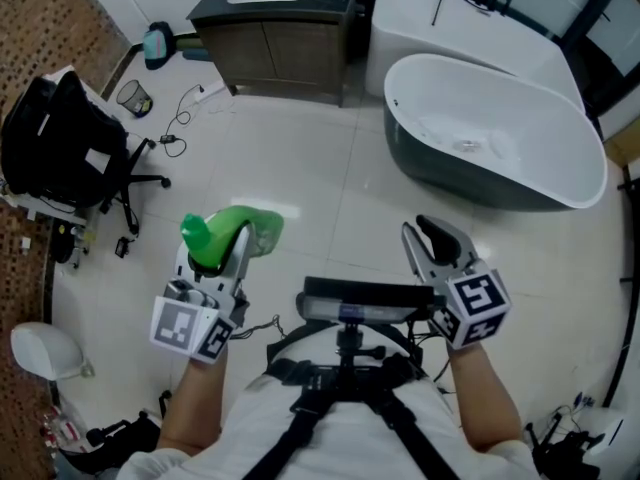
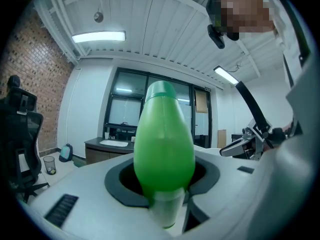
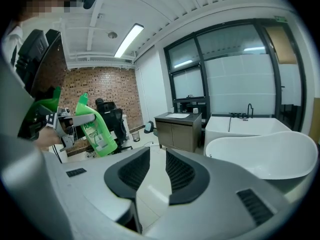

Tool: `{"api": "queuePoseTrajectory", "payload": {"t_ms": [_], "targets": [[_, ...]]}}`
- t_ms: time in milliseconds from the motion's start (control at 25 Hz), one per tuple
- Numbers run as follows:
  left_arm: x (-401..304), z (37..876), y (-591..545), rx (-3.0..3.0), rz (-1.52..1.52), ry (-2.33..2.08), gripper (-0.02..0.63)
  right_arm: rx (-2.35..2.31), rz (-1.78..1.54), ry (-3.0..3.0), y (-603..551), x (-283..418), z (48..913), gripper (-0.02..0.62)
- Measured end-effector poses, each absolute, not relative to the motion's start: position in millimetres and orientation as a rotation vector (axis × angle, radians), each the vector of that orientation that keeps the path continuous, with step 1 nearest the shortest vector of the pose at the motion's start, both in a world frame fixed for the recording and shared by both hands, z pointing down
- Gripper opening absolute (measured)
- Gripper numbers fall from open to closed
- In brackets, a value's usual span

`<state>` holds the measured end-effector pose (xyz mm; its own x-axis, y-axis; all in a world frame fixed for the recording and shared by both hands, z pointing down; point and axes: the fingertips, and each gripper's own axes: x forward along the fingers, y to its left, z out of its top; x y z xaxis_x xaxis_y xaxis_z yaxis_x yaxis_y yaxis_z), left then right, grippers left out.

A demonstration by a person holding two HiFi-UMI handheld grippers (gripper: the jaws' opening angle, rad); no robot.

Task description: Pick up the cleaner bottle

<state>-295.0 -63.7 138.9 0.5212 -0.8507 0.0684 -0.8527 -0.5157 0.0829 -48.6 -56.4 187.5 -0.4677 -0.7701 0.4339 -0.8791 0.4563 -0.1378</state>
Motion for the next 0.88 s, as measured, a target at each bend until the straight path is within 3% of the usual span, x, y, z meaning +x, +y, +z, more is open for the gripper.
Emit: {"api": "queuePoseTrajectory", "payload": {"t_ms": [320,880], "targets": [[-253.7,142.5,-36.6,2.622,0.054,-1.507,0.167,1.359,0.493,-2.451,-36.4,-9.2,191.6,0.084],[-242.1,146.1,-56.8,2.724,0.119,-1.370,0.167,1.467,0.441,-2.397,-81.7,-27.0,198.9,0.069]]}}
